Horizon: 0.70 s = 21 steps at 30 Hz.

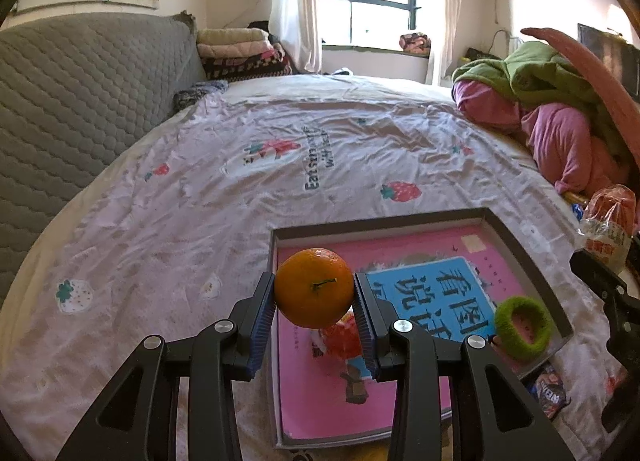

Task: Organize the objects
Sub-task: 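Lower the held orange and red bag over the pink book in the tray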

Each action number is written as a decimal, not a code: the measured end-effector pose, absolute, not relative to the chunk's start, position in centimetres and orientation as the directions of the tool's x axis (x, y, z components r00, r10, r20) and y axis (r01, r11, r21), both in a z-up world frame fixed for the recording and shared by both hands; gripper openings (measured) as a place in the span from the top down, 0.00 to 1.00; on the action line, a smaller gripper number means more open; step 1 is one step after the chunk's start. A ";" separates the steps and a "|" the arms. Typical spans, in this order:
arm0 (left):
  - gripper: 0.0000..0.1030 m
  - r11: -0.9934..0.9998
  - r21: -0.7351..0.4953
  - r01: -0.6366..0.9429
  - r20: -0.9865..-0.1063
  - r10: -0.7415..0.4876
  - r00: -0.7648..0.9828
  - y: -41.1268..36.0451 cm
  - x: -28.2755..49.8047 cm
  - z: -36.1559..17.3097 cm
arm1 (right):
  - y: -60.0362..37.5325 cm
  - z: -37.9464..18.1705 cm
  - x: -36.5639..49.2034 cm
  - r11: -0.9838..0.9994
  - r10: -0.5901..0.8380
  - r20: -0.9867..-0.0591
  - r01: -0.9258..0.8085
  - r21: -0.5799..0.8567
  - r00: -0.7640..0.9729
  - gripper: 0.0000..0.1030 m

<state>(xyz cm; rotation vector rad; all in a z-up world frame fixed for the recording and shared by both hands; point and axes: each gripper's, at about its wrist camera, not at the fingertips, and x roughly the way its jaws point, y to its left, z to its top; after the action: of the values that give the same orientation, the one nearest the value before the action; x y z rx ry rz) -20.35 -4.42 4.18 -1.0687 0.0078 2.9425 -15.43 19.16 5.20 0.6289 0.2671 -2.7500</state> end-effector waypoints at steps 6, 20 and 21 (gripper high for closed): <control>0.62 -1.000 -0.006 -0.019 -0.678 0.018 -0.735 -4.2 -20.2 2.3 | 18.9 4.5 -15.5 -0.933 -0.250 -0.465 0.341 -0.120 -0.849 0.43; 0.62 -0.999 -0.010 -0.048 -0.728 0.040 -0.684 -3.0 -20.2 -0.4 | 18.5 2.8 -15.8 -0.927 -0.240 -0.514 0.352 -0.130 -0.823 0.43; 0.62 -0.999 -0.009 -0.050 -0.730 0.041 -0.682 -2.9 -20.2 -0.5 | 18.4 2.7 -15.8 -0.927 -0.238 -0.519 0.352 -0.131 -0.821 0.43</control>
<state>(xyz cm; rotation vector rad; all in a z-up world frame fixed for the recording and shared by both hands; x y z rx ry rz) -20.19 -2.88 -0.48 -1.2309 0.0184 2.8361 -15.85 18.45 2.70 0.7317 0.3188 -2.7142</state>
